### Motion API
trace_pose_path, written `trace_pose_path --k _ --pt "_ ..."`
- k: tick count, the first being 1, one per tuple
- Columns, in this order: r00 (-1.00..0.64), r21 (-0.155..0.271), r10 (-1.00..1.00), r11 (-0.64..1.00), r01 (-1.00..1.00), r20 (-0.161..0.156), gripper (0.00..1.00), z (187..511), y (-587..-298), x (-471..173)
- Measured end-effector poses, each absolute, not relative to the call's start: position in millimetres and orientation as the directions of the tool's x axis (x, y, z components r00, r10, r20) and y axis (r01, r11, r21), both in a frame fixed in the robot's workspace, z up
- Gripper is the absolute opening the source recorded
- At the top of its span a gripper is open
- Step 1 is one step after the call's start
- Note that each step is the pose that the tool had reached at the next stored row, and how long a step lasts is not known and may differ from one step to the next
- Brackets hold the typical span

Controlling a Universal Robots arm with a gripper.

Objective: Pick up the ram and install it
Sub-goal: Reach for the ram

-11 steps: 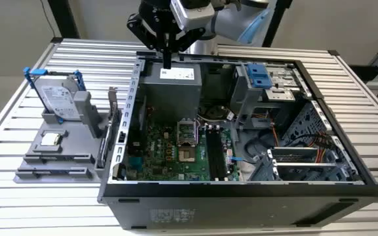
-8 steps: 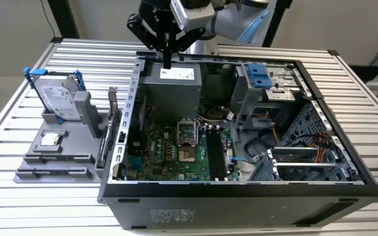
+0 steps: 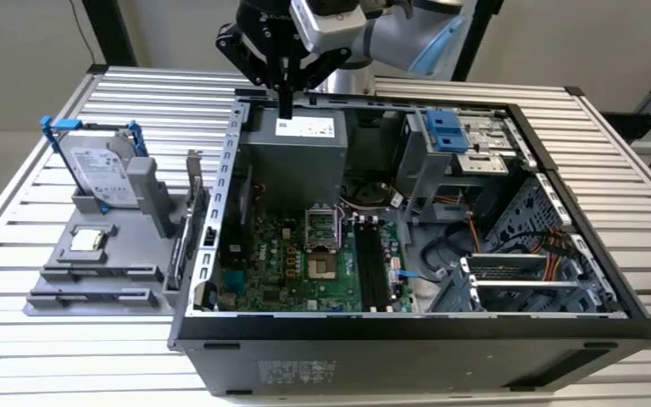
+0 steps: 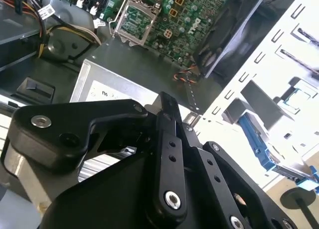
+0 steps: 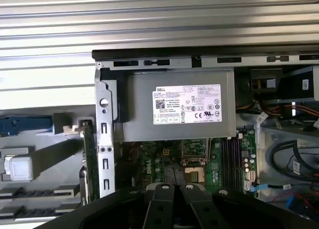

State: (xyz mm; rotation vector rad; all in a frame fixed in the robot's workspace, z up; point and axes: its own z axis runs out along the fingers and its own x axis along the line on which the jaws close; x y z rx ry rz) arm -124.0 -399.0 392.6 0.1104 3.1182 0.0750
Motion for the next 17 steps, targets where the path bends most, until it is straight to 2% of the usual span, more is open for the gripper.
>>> trace_pose_path --k 17 --pt "-0.997 0.049 0.071 0.996 0.070 -0.019 0.00 393 -399 -139"
